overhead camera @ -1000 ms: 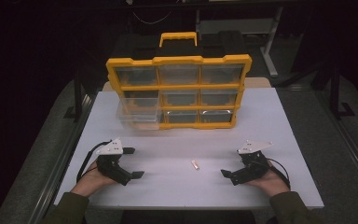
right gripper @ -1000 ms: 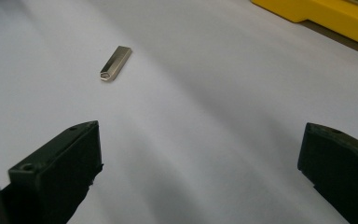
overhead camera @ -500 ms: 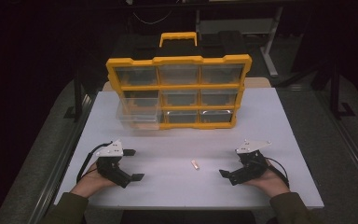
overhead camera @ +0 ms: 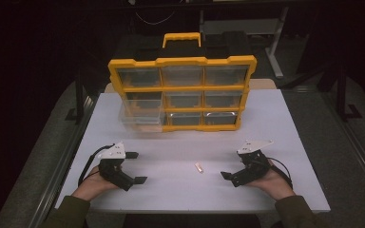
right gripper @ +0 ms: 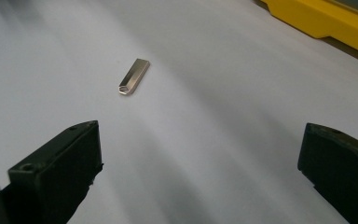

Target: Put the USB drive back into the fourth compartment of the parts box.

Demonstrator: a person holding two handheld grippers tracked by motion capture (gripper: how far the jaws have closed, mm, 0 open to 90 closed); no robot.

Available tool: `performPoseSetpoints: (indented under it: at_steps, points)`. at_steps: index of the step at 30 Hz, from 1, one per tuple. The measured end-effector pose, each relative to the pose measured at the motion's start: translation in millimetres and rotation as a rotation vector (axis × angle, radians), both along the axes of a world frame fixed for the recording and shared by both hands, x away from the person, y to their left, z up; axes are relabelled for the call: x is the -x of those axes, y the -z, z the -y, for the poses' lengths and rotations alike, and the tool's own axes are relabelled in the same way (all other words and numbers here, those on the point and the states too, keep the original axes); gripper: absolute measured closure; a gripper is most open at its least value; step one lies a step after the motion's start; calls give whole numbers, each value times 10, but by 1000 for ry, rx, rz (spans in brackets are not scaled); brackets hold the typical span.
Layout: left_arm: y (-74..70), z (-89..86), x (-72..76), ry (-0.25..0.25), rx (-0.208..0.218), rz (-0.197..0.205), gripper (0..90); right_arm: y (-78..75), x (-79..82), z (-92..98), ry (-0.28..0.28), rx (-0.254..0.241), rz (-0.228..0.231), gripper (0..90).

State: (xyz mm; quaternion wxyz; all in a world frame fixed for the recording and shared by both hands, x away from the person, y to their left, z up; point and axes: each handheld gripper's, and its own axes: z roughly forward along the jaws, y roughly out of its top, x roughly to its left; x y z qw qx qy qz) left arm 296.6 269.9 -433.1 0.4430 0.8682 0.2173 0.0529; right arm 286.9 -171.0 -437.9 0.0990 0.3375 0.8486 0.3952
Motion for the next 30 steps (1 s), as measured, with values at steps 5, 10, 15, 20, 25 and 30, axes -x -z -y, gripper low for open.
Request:
performPoseSetpoints:
  at_steps: [5,10,15,20,25,30]
  points:
    - [-9,0,10,-3,0,4,0,-23,-9,13,9,-18,2,0]
    - [2,0,9,-5,-7,6,0,-45,-18,3,7,-31,3,0]
    - [6,-7,12,-7,1,2,0,-72,-36,-24,-1,-42,-3,0]
    - [6,-6,17,-7,5,2,0,-77,-69,-62,-15,-41,-1,0]
    - [9,-3,21,-3,3,4,0,-70,-86,-80,-21,-39,-6,0]
    - [8,0,28,-4,3,6,0,-69,-95,-103,-29,-34,-7,0]
